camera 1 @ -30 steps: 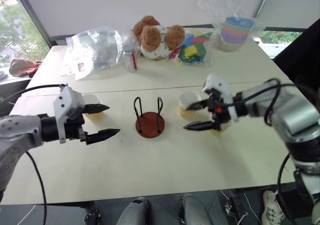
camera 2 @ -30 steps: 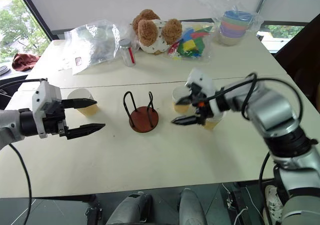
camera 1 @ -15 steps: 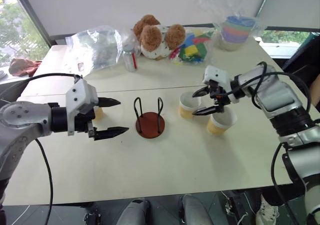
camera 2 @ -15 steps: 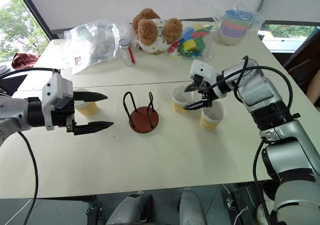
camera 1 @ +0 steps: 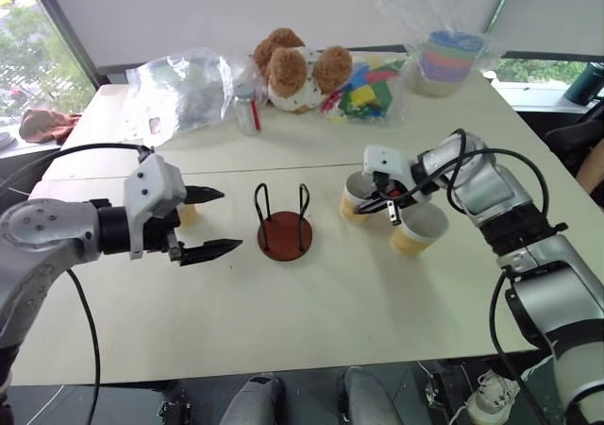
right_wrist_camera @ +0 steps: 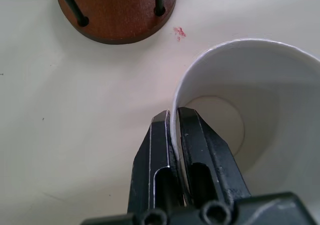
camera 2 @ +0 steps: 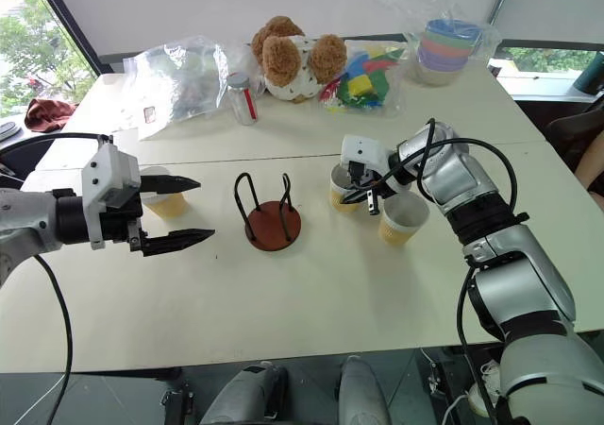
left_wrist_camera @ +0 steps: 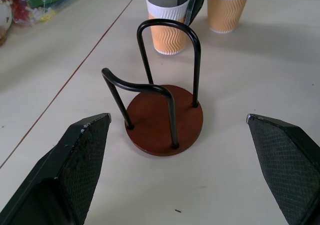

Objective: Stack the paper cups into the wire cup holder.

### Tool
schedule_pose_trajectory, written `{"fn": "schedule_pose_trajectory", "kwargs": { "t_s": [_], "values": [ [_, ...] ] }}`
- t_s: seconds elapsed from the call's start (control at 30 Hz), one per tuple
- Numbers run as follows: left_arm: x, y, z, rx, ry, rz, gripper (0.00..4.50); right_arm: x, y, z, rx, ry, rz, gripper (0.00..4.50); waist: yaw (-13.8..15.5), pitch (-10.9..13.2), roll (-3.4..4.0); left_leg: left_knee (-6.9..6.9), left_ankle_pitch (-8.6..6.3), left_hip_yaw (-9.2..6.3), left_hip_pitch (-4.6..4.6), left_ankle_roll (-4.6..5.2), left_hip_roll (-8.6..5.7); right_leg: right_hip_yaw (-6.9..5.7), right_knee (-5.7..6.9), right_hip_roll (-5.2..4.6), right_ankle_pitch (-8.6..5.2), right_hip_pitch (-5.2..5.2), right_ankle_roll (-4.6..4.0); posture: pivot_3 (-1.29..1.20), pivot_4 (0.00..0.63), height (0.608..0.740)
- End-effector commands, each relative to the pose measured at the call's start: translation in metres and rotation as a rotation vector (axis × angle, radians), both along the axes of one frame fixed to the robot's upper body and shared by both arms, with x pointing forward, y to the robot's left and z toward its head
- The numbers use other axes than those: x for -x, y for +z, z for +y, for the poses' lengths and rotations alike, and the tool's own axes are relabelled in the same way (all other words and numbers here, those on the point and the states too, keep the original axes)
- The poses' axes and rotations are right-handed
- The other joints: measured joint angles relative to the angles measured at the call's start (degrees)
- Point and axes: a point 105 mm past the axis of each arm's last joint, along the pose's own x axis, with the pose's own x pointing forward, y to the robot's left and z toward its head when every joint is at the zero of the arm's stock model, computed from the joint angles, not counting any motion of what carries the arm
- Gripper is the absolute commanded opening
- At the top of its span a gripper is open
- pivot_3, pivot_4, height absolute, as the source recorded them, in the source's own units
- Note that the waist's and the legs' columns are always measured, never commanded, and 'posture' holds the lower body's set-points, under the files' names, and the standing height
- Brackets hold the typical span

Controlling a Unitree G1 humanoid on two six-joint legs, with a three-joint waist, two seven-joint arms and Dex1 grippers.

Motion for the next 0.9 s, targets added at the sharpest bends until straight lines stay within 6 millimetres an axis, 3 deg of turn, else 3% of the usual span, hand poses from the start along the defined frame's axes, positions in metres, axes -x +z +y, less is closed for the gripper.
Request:
{"fn": "schedule_pose_trajectory", "kwargs": {
  "t_s": [0.03, 0.17, 0.23, 0.37, 0.53, 0.9],
  "values": [
    [0.001, 0.012, 0.017, -0.024, 0.057, -0.044, 4.5, -0.006, 0.048, 0.004, -0.016, 0.051, -0.137, 0.06, -0.26, 0.01, 0.01, 0.0, 0.0, 0.01, 0.0, 0.0, 0.0, 0.02, 0.01, 0.0, 0.0, -0.02, 0.0, 0.0, 0.15, 0.74],
    [0.003, 0.009, 0.029, -0.044, 0.082, -0.007, 4.5, -0.009, 0.108, 0.015, -0.059, 0.108, -0.269, 0.06, -0.35, 0.11, 0.18, -0.05, 0.02, 0.03, 0.0, -0.03, 0.01, 0.04, 0.06, 0.02, 0.0, -0.09, 0.0, 0.0, 0.15, 0.74],
    [0.003, 0.007, 0.034, -0.052, 0.09, 0.014, 4.5, -0.002, 0.136, 0.028, -0.09, 0.186, -0.304, 0.06, -0.31, 0.12, 0.19, -0.11, 0.02, 0.02, 0.0, -0.04, 0.02, 0.04, 0.06, 0.04, 0.0, -0.1, 0.0, 0.0, 0.15, 0.74],
    [0.001, 0.003, 0.046, -0.053, 0.111, 0.049, 4.5, 0.038, 0.164, 0.073, -0.17, 0.453, -0.239, 0.06, -0.35, 0.09, 0.15, -0.12, -0.04, -0.01, 0.01, -0.13, 0.12, 0.04, 0.04, 0.14, -0.01, -0.11, -0.01, 0.0, 0.15, 0.74],
    [0.0, 0.005, 0.046, -0.053, 0.09, 0.054, 4.5, 0.061, 0.154, 0.104, -0.136, 0.616, -0.166, 0.06, -0.1, 0.1, 0.16, -0.02, -0.07, -0.02, 0.0, -0.14, 0.13, 0.05, 0.09, 0.14, 0.0, -0.1, -0.01, 0.0, 0.15, 0.74],
    [0.004, 0.003, 0.042, 0.03, 0.113, 0.077, 4.5, 0.056, 0.117, 0.13, -0.059, 0.671, -0.026, 0.06, -0.33, 0.09, 0.15, 0.0, -0.08, 0.03, -0.02, -0.17, 0.09, 0.08, 0.76, 0.0, -0.01, -0.49, -0.01, 0.0, 0.15, 0.74]
  ]
}}
